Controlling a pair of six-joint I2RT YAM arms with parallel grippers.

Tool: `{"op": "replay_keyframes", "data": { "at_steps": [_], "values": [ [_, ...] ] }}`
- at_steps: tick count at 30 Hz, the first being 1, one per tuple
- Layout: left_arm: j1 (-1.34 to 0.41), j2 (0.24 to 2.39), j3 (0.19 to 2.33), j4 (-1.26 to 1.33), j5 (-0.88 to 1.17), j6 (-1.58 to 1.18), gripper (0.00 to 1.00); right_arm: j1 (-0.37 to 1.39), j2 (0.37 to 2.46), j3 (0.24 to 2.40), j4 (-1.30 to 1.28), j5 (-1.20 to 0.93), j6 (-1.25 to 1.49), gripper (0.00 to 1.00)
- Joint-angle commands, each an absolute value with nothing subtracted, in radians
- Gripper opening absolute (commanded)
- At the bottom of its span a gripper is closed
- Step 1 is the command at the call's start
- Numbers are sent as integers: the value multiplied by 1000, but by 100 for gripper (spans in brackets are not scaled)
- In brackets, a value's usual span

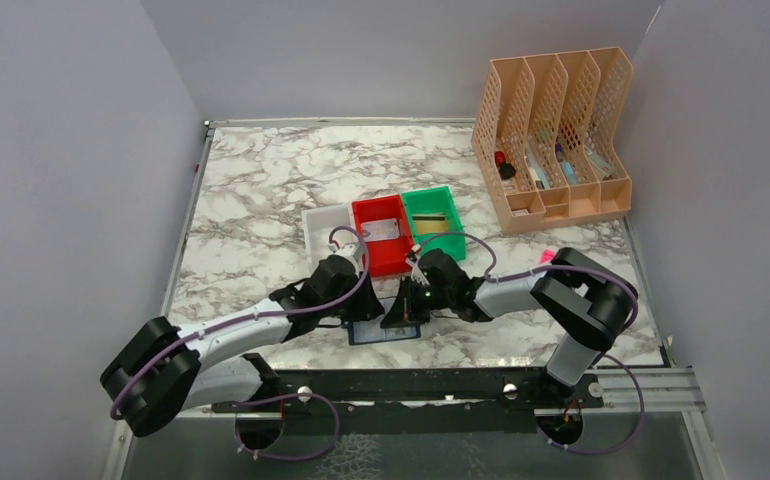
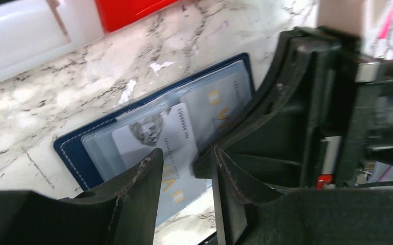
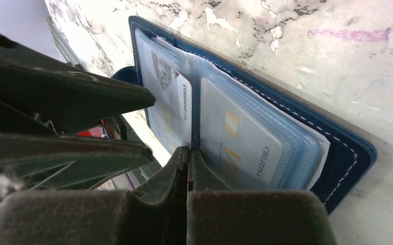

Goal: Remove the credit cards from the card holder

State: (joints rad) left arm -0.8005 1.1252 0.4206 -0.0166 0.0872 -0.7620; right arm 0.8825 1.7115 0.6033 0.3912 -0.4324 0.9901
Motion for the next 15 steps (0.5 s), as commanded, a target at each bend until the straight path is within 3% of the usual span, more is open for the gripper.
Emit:
{"op": "replay_keyframes", "data": {
  "at_steps": [1, 15],
  "values": [
    [-802, 1166, 430, -46, 75, -783, 42, 869, 1705, 580, 402, -407, 1001, 4],
    [-802, 1208, 404, -157, -72, -792, 37, 849, 1638, 553, 360, -398, 978, 4]
  ]
}}
